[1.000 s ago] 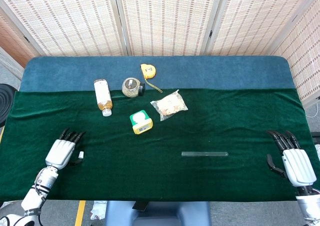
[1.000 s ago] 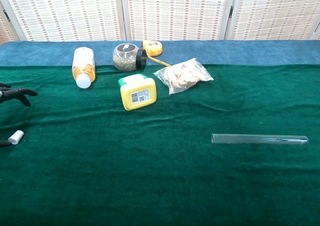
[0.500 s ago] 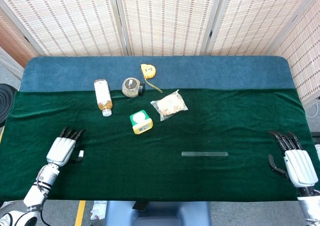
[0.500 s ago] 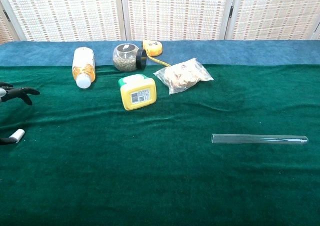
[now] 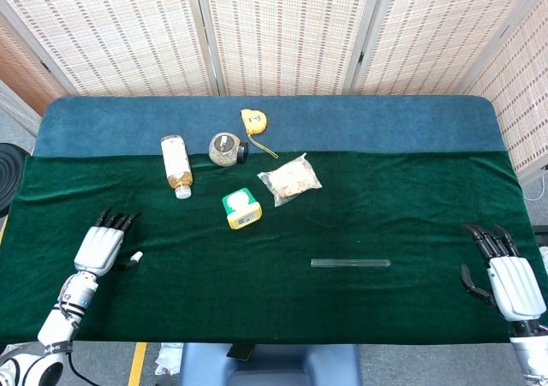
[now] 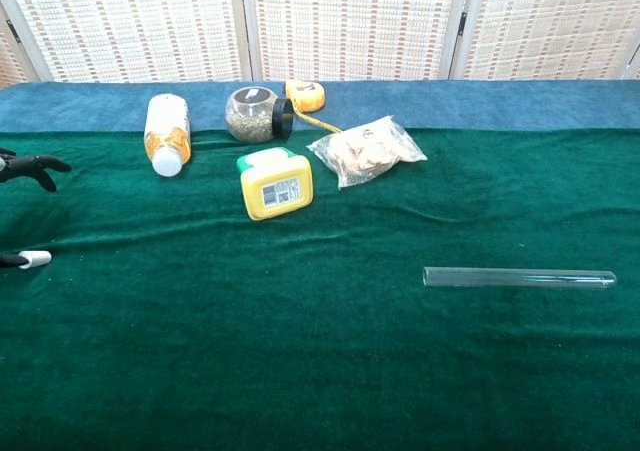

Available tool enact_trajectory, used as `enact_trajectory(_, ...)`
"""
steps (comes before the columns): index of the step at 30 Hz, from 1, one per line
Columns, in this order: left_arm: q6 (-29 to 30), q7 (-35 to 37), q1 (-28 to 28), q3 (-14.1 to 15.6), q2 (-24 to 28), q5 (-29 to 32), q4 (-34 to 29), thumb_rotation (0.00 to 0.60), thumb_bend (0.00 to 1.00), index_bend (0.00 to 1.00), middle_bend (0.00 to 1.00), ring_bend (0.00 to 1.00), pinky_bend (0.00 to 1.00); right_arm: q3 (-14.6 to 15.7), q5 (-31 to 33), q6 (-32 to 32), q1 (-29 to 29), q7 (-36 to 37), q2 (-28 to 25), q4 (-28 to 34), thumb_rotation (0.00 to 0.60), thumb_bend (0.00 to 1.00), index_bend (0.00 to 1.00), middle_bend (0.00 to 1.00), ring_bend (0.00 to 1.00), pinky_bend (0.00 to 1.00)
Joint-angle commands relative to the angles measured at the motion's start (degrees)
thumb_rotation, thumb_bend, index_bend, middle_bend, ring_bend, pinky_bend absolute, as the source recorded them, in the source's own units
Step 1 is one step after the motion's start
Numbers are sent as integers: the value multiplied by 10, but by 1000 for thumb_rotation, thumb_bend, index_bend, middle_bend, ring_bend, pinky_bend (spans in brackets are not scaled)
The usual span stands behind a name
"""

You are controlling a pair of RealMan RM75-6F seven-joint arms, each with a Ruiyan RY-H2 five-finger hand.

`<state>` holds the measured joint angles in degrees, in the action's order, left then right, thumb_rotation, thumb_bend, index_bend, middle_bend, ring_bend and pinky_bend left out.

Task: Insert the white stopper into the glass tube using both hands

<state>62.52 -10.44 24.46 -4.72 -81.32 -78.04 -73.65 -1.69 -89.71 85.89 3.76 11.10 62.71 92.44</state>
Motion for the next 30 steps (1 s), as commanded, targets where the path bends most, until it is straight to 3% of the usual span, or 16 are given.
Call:
enact_trajectory(1,-4,-1,4,-4,0,5,2,600,206,131,251,168,2,0,-1,1,0,-1,0,1,600,584,114,177,162,52)
enact_trajectory(30,-3,-2,17,-11,0,23,1,600,206,132,251,169,1,-1,1,3,-3,-2,0,2,600,585,114,177,158,52)
